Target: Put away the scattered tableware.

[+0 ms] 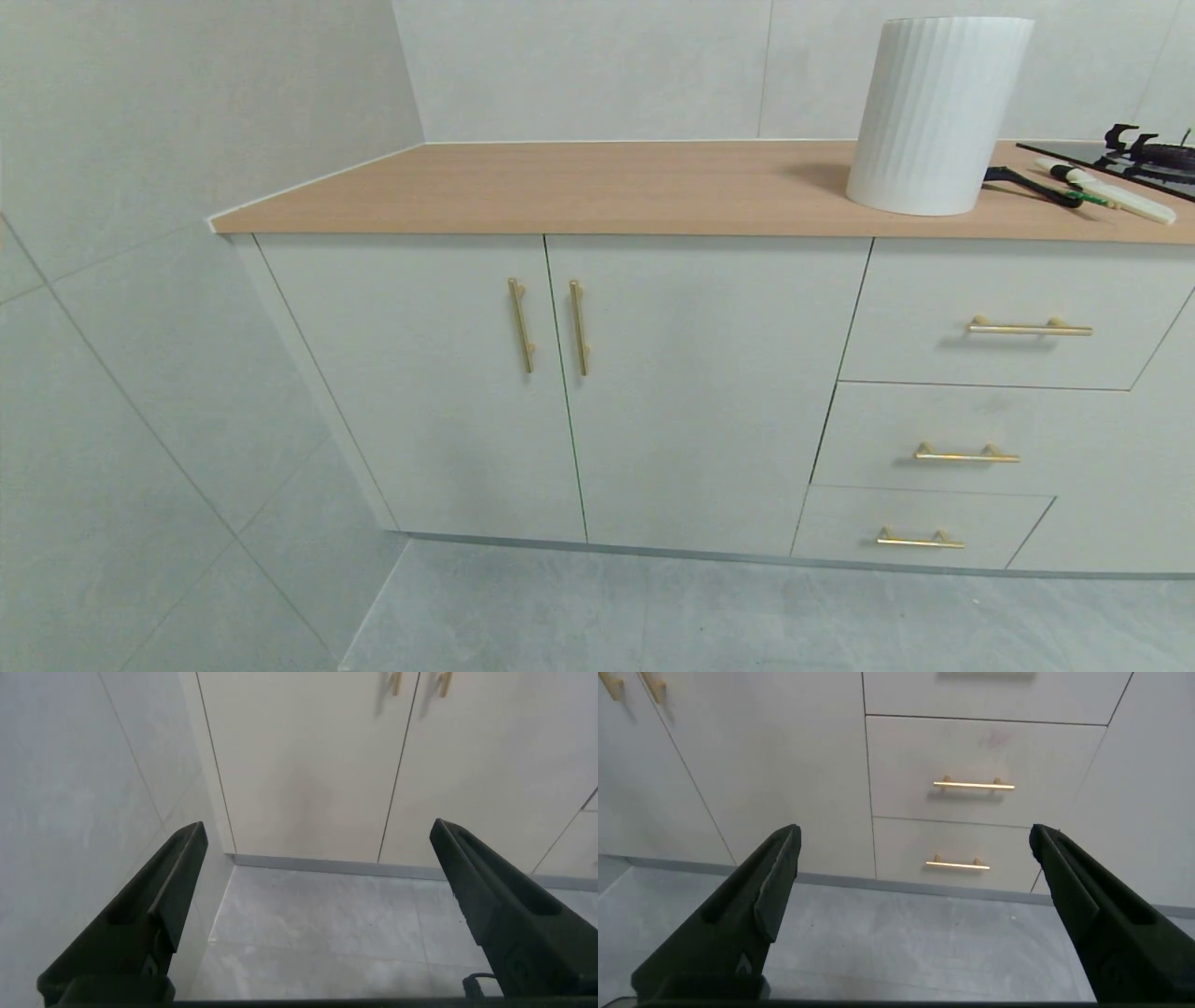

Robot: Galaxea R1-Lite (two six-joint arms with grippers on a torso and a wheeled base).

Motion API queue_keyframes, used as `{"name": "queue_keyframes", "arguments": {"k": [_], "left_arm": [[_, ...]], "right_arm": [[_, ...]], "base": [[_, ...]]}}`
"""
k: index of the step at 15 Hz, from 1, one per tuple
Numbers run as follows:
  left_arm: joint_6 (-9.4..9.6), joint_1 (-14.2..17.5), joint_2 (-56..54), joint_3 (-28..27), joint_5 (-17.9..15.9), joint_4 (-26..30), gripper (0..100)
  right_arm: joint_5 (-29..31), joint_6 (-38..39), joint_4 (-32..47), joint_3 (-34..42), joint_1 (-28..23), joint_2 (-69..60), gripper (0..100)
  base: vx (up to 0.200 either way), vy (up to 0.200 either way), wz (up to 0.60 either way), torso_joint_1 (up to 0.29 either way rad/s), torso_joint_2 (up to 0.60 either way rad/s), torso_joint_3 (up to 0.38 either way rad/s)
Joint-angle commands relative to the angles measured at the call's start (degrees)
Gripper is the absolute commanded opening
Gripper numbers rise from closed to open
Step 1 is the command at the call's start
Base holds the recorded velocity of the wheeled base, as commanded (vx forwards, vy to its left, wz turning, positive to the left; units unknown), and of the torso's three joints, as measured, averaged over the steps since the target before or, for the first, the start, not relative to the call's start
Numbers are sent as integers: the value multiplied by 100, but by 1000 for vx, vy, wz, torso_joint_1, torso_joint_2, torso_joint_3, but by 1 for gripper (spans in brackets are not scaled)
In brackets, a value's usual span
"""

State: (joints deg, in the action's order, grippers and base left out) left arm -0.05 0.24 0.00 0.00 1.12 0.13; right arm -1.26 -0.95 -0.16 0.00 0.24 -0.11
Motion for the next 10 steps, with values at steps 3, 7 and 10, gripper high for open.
{"name": "queue_keyframes", "arguments": {"k": [3, 7, 10], "left_arm": [[-4, 2, 0, 0, 2, 4, 100], [-4, 2, 0, 0, 2, 4, 100], [-4, 2, 0, 0, 2, 4, 100]], "right_arm": [[3, -2, 7, 0, 2, 11, 100], [-6, 16, 7, 0, 2, 11, 100], [-6, 16, 7, 0, 2, 11, 100]], "base": [[0, 0, -200, 2, 2, -4], [0, 0, 0, 0, 0, 0], [0, 0, 0, 0, 0, 0]]}}
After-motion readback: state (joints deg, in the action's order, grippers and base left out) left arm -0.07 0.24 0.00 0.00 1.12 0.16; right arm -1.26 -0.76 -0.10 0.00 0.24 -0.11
